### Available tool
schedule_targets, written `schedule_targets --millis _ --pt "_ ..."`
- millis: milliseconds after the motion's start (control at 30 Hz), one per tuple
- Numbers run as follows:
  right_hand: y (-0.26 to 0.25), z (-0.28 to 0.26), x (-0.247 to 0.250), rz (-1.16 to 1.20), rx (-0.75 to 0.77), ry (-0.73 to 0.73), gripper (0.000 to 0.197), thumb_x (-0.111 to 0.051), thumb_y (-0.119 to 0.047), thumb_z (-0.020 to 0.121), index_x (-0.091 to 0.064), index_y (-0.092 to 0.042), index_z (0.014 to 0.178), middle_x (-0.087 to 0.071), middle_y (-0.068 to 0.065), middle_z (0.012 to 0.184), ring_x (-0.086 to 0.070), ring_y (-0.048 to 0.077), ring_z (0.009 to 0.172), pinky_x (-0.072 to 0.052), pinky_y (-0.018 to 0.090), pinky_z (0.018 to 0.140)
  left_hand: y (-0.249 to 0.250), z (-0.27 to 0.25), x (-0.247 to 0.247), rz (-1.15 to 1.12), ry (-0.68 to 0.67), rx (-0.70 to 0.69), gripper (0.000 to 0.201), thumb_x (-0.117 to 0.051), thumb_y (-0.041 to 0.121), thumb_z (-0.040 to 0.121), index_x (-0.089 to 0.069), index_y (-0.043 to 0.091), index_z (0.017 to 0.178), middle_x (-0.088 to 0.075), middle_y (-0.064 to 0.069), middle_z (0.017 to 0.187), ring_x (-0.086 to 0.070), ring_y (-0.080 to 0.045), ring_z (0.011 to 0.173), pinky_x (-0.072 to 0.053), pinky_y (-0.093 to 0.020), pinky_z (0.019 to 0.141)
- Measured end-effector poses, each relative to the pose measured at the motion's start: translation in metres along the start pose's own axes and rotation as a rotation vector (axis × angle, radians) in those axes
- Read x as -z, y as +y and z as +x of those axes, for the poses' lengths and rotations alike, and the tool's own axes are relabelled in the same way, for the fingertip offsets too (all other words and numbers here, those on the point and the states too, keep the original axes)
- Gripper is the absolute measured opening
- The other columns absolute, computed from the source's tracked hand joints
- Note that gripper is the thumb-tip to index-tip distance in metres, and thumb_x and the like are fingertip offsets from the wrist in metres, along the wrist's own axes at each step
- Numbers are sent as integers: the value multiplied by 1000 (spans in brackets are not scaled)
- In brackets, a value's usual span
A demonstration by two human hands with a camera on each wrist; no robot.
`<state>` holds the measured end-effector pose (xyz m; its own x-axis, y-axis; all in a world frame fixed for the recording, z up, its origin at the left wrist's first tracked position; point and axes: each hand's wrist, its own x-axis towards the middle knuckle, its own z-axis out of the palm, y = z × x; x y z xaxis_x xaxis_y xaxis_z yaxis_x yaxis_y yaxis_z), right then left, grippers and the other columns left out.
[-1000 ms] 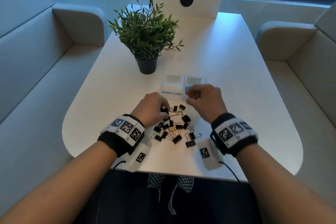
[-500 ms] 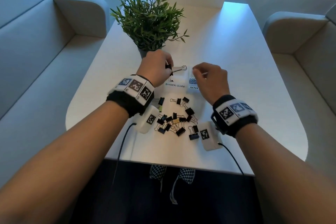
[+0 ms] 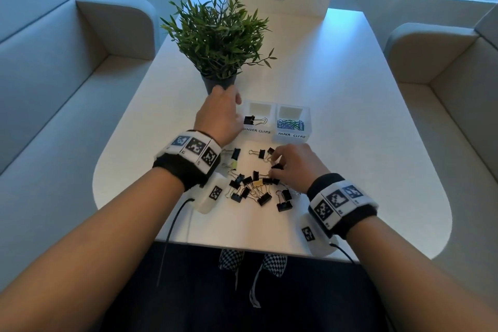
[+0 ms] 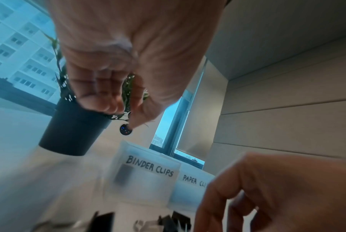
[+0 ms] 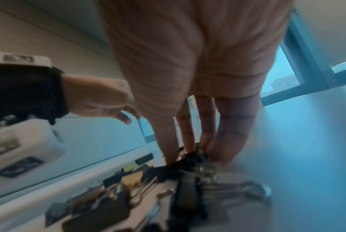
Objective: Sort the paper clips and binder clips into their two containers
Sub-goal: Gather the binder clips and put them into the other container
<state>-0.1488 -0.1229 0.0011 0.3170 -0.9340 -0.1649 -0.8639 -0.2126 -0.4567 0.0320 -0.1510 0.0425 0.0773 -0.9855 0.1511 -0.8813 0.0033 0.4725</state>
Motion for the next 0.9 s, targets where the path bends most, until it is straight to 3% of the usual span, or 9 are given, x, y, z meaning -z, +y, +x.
schedule_targets --millis 100,233,300,367,433,533,633,733,900 --pt "-2 6 -7 -8 -25 28 19 -71 -15 78 -66 -17 97 -63 10 101 -65 24 82 -57 34 79 -15 -14 -2 118 -175 37 25 -59 12 81 -58 17 106 -51 -6 110 -52 -22 98 -42 -30 80" --pt "-5 6 -3 13 -34 33 24 -71 -14 77 -65 -16 100 -63 9 101 -64 23 84 -57 35 80 -24 -20 -8 159 -326 38 39 -60 16 84 -58 16 123 -53 -8 125 -53 -24 114 -40 -29 90" --pt "-10 6 6 72 3 74 20 -70 -13 79 -66 -13 99 -65 6 97 -63 17 79 -56 26 72 -24 -21 -10 148 -394 20 46 -64 22 84 -56 17 128 -52 -7 131 -51 -24 119 -40 -30 96" --pt "-18 10 21 152 34 140 18 -68 -12 82 -67 -10 100 -65 2 89 -59 7 69 -47 11 61 -24 -23 -13 149 -447 0 50 -65 25 83 -55 18 131 -50 -7 132 -50 -23 119 -40 -29 95" --pt "-27 19 37 205 46 219 17 -69 -13 82 -68 -10 99 -63 -1 82 -55 1 65 -41 8 58 -25 -26 -17 152 -449 -16 50 -67 27 83 -56 19 131 -50 -6 129 -50 -23 116 -40 -28 91" --pt "-39 34 55 196 45 252 11 -71 -17 79 -72 -12 89 -60 -2 76 -54 4 64 -40 10 56 -23 -31 -20 167 -411 -42 41 -66 22 83 -62 18 123 -55 -5 122 -54 -21 109 -43 -27 87" --pt "-45 47 62 185 39 282 10 -71 -16 78 -74 -11 85 -66 5 83 -60 13 72 -45 14 60 -23 -32 -21 124 -385 -23 32 -67 16 82 -66 17 115 -64 -5 114 -60 -21 102 -49 -30 87" --pt "-42 59 56 183 -11 260 11 -73 -18 78 -73 -14 88 -65 6 91 -59 9 65 -42 11 54 -23 -34 -20 92 -374 -20 32 -66 18 83 -66 17 114 -65 -4 112 -60 -20 100 -51 -32 87" --pt "-30 60 49 195 -27 317 22 -74 -21 77 -72 -13 96 -66 5 94 -60 14 80 -50 23 76 -18 -35 -13 86 -353 -36 30 -66 28 84 -66 20 113 -64 0 109 -60 -18 97 -52 -36 85"
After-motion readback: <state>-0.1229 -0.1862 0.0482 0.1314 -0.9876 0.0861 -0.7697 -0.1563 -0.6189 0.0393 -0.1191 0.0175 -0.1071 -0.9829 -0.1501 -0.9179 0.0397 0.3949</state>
